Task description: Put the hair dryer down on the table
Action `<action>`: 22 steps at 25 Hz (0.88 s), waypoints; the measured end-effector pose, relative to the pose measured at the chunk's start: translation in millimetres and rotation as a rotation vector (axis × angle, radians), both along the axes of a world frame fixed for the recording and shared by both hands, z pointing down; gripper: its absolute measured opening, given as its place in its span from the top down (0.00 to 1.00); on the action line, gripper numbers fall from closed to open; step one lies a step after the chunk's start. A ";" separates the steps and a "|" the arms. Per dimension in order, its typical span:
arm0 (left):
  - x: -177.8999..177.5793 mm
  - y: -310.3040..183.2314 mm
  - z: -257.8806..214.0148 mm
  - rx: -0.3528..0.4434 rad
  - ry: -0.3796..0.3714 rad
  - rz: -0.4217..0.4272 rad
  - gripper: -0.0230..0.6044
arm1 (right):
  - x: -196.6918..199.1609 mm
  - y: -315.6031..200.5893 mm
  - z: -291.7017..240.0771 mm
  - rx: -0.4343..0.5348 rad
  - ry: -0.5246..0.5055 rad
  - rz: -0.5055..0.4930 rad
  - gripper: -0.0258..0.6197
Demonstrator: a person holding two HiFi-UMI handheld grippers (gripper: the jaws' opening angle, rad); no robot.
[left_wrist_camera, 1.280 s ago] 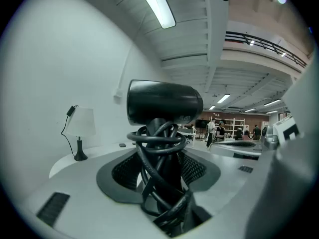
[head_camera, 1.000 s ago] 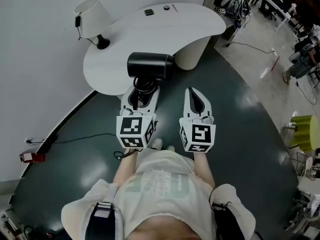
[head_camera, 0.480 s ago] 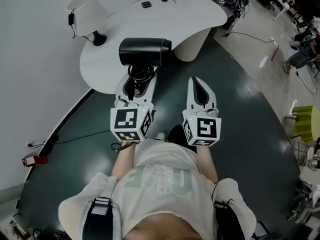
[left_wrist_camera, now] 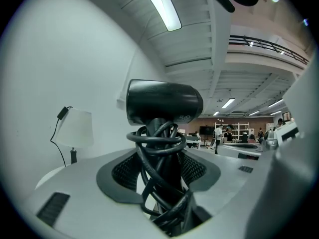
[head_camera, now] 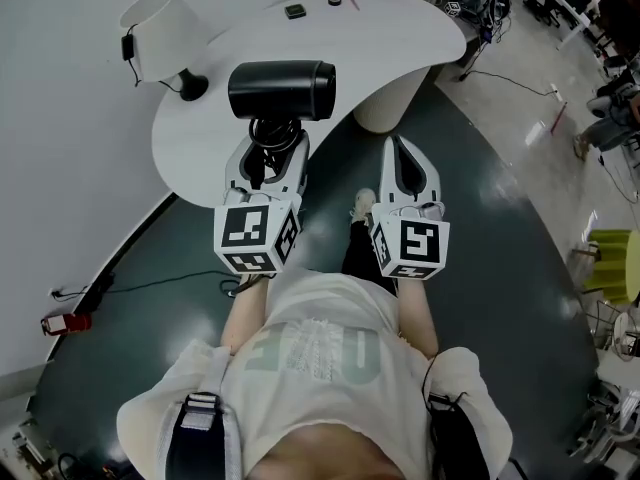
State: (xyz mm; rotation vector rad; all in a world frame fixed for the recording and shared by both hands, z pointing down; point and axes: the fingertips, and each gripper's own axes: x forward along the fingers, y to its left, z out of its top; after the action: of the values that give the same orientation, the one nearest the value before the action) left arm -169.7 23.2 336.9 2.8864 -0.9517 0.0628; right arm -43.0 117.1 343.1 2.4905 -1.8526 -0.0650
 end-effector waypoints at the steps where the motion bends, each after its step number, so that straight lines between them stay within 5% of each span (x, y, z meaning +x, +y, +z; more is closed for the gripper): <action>1: 6.3 -7.3 0.6 -0.001 0.003 -0.008 0.60 | 6.7 -8.2 0.4 0.001 0.004 -0.009 0.97; 22: 206.9 -181.1 -38.9 -0.002 0.014 -0.202 0.60 | 213.0 -213.1 -16.1 -0.051 -0.015 -0.209 0.97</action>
State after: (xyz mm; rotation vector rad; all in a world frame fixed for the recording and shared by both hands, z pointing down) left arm 37.2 -158.0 298.0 2.7676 -1.2331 0.0281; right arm 170.0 -96.0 327.0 2.2621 -2.0863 -0.0052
